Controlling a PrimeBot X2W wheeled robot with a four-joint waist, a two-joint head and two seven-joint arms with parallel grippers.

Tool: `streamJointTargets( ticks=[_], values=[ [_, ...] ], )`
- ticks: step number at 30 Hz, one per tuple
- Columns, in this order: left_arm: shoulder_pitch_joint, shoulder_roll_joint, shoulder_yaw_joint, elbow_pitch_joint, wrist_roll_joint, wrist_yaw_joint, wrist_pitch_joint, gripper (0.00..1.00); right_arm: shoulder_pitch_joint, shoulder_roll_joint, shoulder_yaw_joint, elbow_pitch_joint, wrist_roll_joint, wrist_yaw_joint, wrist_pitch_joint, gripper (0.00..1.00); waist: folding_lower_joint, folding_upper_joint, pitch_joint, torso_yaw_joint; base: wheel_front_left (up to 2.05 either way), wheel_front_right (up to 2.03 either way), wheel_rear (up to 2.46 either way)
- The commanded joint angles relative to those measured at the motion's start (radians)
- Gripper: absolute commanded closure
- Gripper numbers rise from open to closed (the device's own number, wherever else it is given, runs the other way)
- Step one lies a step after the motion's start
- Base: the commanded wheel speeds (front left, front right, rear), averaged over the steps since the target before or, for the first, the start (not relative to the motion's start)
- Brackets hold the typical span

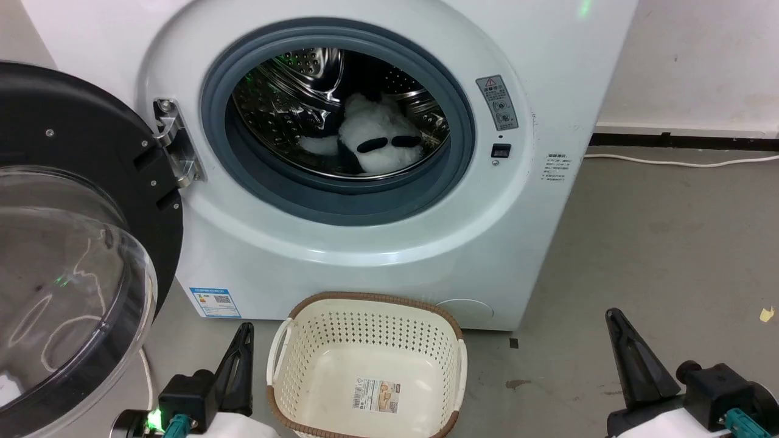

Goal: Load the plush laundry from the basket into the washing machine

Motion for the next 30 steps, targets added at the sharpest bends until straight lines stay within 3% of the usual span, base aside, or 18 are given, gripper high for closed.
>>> streamJointTargets(
  ticks=[1,30],
  values=[
    [-0.011,-0.004,0.004,-0.007,0.007,0.005,0.006,1.0,-0.02,0.0,0.001,0.003,-0.007,0.0,0.005,1.0,0.0,0.0,0.0,0.0,0.0,0.0,0.0],
    [-0.021,-0.012,0.018,-0.039,0.044,0.019,0.07,1.0,-0.038,0.0,0.006,0.008,-0.02,-0.001,0.068,1.0,0.0,0.0,0.0,-0.007,0.0,0.0,0.0]
  ],
)
